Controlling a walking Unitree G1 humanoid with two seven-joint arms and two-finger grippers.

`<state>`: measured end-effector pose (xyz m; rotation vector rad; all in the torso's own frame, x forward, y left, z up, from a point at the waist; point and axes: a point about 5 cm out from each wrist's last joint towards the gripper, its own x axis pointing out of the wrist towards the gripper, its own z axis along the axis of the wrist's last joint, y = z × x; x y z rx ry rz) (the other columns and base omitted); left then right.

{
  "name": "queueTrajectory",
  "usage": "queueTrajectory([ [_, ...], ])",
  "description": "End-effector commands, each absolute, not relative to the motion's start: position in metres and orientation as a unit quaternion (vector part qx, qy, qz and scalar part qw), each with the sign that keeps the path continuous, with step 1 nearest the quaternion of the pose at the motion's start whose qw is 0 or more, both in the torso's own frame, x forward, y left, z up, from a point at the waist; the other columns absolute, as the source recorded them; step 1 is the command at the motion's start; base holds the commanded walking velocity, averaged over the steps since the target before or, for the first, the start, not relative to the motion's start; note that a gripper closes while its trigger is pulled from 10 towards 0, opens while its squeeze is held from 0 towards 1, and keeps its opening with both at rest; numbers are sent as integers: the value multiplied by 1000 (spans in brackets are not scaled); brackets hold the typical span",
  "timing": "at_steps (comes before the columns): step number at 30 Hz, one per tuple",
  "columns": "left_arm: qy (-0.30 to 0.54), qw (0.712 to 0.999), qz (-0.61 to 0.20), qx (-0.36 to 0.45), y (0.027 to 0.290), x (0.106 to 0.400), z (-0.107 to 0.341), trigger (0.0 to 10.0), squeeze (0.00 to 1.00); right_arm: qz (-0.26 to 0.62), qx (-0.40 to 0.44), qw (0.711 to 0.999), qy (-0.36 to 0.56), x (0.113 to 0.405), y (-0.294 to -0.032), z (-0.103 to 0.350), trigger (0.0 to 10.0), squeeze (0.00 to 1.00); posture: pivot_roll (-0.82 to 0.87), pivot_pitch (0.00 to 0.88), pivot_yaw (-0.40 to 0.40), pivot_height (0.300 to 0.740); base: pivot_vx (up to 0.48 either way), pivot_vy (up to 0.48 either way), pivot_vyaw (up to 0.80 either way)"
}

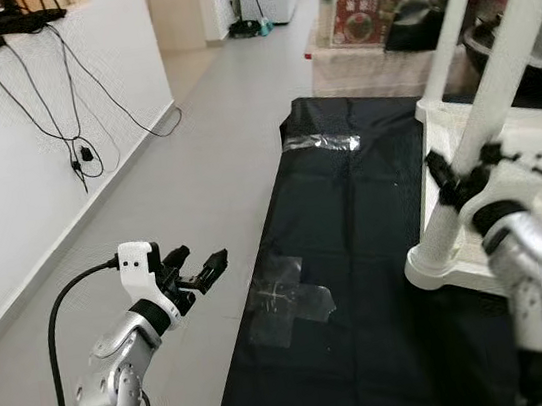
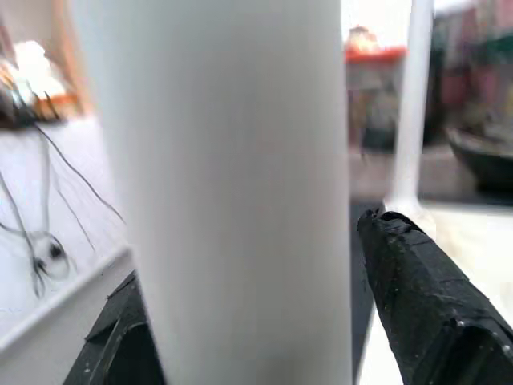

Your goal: Building children table

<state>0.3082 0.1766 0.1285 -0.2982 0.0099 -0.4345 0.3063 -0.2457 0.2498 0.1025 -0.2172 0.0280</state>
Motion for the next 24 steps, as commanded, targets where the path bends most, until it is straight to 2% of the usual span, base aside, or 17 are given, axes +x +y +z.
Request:
queueTrajectory([
  [1,8,965,-214,-149,175,307,125,10000,0,101,52,989,-97,304,-236,247,10000,0,-93,0,-54,740,0,0,0],
  [3,8,965,-215,-151,174,308,125,10000,0,233,24,969,-73,300,-215,237,10000,0,-92,0,-54,740,0,0,0],
  [5,8,965,-215,-151,174,308,125,10000,0,233,24,969,-73,300,-215,237,10000,0,-92,0,-54,740,0,0,0],
  [6,8,964,-217,-152,173,308,125,10000,0,316,15,947,-56,297,-201,228,10000,0,-86,0,-58,740,0,0,0],
  [7,8,964,-217,-152,173,308,125,10000,0,316,15,947,-56,297,-201,228,10000,0,-86,0,-58,740,0,0,0],
  [8,8,964,-218,-152,172,309,125,10000,0,392,0,919,-43,293,-185,220,10000,0,-77,0,-66,740,0,0,0],
  [9,8,964,-218,-152,172,309,125,10000,0,392,0,919,-43,293,-185,220,10000,0,-77,0,-66,740,0,0,0],
  [10,8,964,-218,-152,172,310,125,10000,0,448,-12,893,-36,288,-171,216,10000,0,-77,0,-66,740,0,0,0],
  [11,8,964,-217,-153,171,310,125,10000,0,497,-23,867,-31,283,-159,211,4431,0,-66,0,-75,740,0,0,0],
  [12,7,964,-216,-153,171,310,125,10000,0,523,-29,851,-29,280,-153,209,4431,0,-65,0,-77,740,0,0,0],
  [13,7,964,-216,-153,171,310,125,10000,0,523,-29,851,-29,280,-153,209,4431,0,-65,0,-77,740,0,0,0],
  [14,7,965,-215,-153,171,310,125,10000,0,544,-34,838,-23,276,-149,206,0,0,-65,0,-79,740,0,0,0],
  [15,6,965,-214,-154,171,310,125,10000,0,554,-40,832,-11,274,-149,201,0,0,-68,0,-77,740,0,0,0],
  [17,6,965,-213,-154,172,310,125,10000,0,551,-50,833,6,272,-151,194,0,0,-68,0,-77,740,0,0,0],
  [21,5,965,-213,-155,172,309,126,10000,0,498,-77,862,48,278,-158,176,0,0,-75,0,-71,740,0,0,0],
  [23,5,965,-213,-155,172,309,126,10000,0,498,-77,862,48,278,-158,176,0,0,-75,0,-71,740,0,0,0],
  [24,5,964,-214,-156,172,309,126,10000,0,258,-58,960,88,312,-191,165,0,0,-91,0,-60,740,0,0,0],
])
